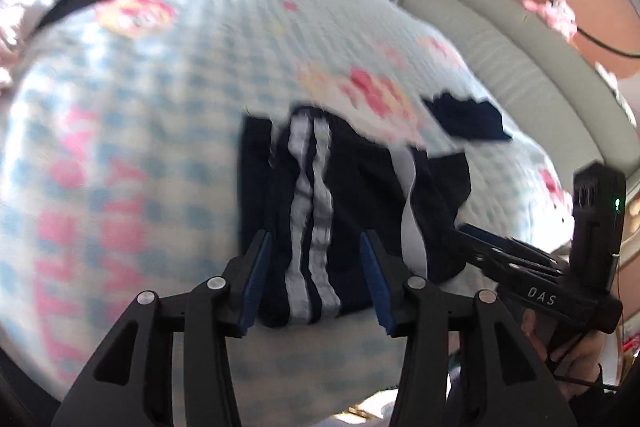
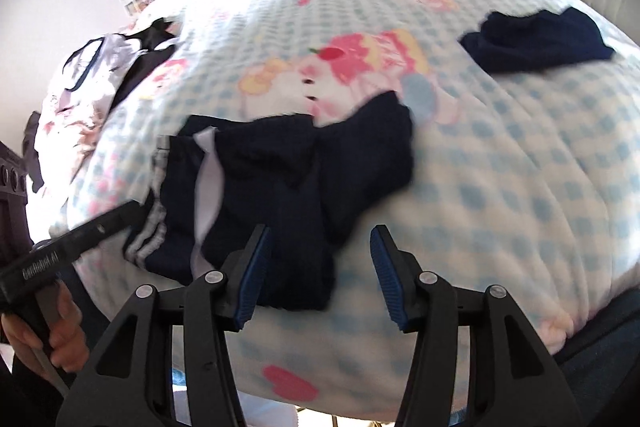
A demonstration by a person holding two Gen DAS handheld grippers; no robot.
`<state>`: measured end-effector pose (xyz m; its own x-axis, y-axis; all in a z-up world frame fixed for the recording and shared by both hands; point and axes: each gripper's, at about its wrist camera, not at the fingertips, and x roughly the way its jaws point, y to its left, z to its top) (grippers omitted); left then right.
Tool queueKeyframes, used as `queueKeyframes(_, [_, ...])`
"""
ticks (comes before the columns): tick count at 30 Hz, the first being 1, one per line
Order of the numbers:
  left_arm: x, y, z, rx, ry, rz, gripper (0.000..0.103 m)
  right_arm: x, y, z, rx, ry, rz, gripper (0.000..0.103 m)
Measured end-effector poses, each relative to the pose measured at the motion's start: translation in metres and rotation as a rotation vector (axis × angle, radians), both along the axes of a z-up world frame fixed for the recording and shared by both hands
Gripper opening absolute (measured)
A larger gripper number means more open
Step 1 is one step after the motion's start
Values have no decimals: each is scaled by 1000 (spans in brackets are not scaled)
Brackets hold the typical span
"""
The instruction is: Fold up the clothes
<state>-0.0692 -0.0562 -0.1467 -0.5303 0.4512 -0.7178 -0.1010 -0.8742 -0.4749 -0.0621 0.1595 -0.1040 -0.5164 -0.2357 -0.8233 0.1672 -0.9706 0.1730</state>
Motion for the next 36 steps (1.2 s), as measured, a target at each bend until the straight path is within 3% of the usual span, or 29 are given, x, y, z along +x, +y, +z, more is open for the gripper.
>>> queueKeyframes(1, [-2,-2,-5,-18,-34,15,47,-2,-3,-6,3,-25,9,53])
queueKeyframes(2, [-4,-4,-10,-38,-68,33,40,-3,-7,-13,6,-49,18,53])
queueKeyframes(4, [-5,-15,-7,-50,-68,92,33,-3,-9,-23,15,-80,19,53])
queueKeyframes(7, [-2,-26,-1,-45,-43,140,39,1,1,-28,10,-98,-21,53])
queueKeyframes(9, [0,-28,1,25,-36,119,42,2,6,-21,8,-81,-38,53])
queueKeyframes(11, [2,-19,2,30,-29,76,43,4,9,-12,13,-50,-51,54])
queueKeyframes(14, [4,-4,1,-59,-40,34,43,2,12,-6,-26,-41,-51,56])
queueKeyframes(18, [9,-28,6,-131,-37,154,43,-1,10,-19,53,-78,-65,55])
queueKeyframes(21, [13,-46,13,-76,-14,191,43,2,25,-17,-16,-82,-99,56])
queueKeyframes(24, [2,-38,14,-8,-3,126,43,2,26,-3,-18,-42,-86,57])
queueKeyframes(28, [-30,-2,18,-153,9,4,43,-12,10,7,26,-16,-6,58])
queueKeyframes(30, [-39,1,20,-173,3,-15,43,-20,5,2,35,-20,-2,58])
queueKeyframes(33, [-55,2,15,-218,4,7,43,-31,-2,-5,50,-27,5,58])
queueKeyframes(36, [-60,-8,4,-164,-12,59,44,-42,-9,-12,64,-33,11,58])
